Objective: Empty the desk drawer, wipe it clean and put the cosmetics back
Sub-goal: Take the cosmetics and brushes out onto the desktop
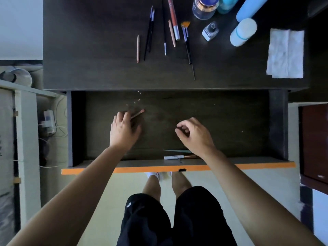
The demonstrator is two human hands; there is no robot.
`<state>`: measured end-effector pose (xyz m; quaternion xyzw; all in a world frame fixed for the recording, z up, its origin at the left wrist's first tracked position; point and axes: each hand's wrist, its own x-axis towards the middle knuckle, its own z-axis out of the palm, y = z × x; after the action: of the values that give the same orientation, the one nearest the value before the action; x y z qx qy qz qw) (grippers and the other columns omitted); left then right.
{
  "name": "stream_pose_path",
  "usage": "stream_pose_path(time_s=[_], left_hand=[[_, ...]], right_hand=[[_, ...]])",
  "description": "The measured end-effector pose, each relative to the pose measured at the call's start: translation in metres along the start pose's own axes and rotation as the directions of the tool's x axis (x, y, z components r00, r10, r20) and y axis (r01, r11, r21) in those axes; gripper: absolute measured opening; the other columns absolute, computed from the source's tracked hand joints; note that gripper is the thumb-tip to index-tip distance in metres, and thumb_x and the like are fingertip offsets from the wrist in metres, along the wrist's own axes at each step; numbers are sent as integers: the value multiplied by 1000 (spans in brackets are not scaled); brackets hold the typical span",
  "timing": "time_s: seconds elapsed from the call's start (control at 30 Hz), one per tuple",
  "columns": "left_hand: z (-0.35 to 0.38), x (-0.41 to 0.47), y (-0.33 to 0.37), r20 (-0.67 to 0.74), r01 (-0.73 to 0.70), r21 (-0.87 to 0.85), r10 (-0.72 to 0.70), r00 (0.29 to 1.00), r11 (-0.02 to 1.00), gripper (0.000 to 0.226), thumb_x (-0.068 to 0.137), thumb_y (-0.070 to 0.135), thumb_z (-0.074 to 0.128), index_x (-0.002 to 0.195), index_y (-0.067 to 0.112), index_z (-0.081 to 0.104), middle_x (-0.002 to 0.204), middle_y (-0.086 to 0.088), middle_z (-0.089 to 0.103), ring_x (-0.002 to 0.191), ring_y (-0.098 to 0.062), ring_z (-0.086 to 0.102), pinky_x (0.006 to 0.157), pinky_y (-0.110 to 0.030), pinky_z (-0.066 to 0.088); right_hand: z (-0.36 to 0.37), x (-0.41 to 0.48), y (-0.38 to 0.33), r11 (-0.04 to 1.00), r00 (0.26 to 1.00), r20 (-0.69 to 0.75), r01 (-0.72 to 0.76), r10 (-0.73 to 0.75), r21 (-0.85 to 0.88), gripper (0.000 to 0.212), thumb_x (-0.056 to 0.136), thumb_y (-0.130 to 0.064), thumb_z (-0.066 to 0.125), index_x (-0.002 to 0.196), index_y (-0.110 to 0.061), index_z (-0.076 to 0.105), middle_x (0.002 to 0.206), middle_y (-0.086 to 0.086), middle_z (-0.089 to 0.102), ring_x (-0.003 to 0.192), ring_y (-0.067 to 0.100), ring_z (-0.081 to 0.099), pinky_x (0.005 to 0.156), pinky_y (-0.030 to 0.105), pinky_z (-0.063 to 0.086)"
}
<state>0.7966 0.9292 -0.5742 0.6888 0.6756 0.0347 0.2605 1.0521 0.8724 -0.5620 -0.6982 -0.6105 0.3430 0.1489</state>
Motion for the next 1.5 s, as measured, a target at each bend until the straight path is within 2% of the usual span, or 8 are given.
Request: stream_pose_path(time_s=[0.07,0.3,0.5,0.6,0.9,1.2,1.37,1.5], left_hand=[[7,1,-1,51,30,63,-33,998,998,52,82,28,67,128,7,53,119,-18,51,111,-40,47,92,-49,42],[27,-22,10,87,24,11,-25,996,1000,33,80,10,65,113,7,64,110,-18,55,104,-39,50,83,-45,46],[33,-40,10,113,26,-20,-23,993,999,26,79,8,65,105,11,69,104,-11,63,101,-34,54,79,-40,47],[34,-43,10,125,33,-23,-30,992,999,28,79,8,66,106,10,68,101,-11,64,98,-33,55,80,-39,46],[43,-56,5,156,-121,10,118,981,993,25,81,5,67,106,7,66,97,-16,63,89,-39,59,74,-42,49],[40,-55,11,192,-30,-140,57,980,990,31,73,7,72,103,13,67,88,1,69,79,-23,67,74,-35,54],[38,-52,11,182,3,-208,36,983,978,27,78,9,71,104,16,69,86,5,67,74,-12,63,76,-30,53],[21,-43,21,118,95,-292,-63,991,952,22,78,10,71,98,20,72,84,3,69,70,-9,61,75,-24,51]], right_hand=[[2,-11,13,996,982,183,-25,40,-81,19,92,-38,62,109,-30,66,104,-11,58,94,8,61,79,34,55],[-1,-34,29,980,890,437,-51,132,-193,26,86,-40,67,111,-33,70,104,-14,59,101,9,60,84,30,51],[1,-27,26,964,827,533,-34,176,-265,28,83,-50,68,105,-33,72,99,-12,55,99,11,57,82,29,48],[1,-26,22,960,800,572,-16,180,-280,22,86,-46,65,100,-31,75,95,-11,66,94,13,62,73,27,47],[1,-35,31,976,788,581,-115,203,-185,19,88,-42,70,102,-30,73,92,-13,59,88,9,57,73,24,43],[0,-32,32,967,748,613,-195,254,-164,24,87,-42,71,111,-37,73,102,-11,68,94,10,59,78,26,47],[2,-33,39,963,785,564,-258,257,-80,23,87,-44,71,110,-39,74,92,-11,70,85,9,62,66,26,47],[-10,-27,27,962,871,434,-272,229,39,27,90,-45,68,114,-35,72,89,-10,71,83,12,66,72,34,53]])
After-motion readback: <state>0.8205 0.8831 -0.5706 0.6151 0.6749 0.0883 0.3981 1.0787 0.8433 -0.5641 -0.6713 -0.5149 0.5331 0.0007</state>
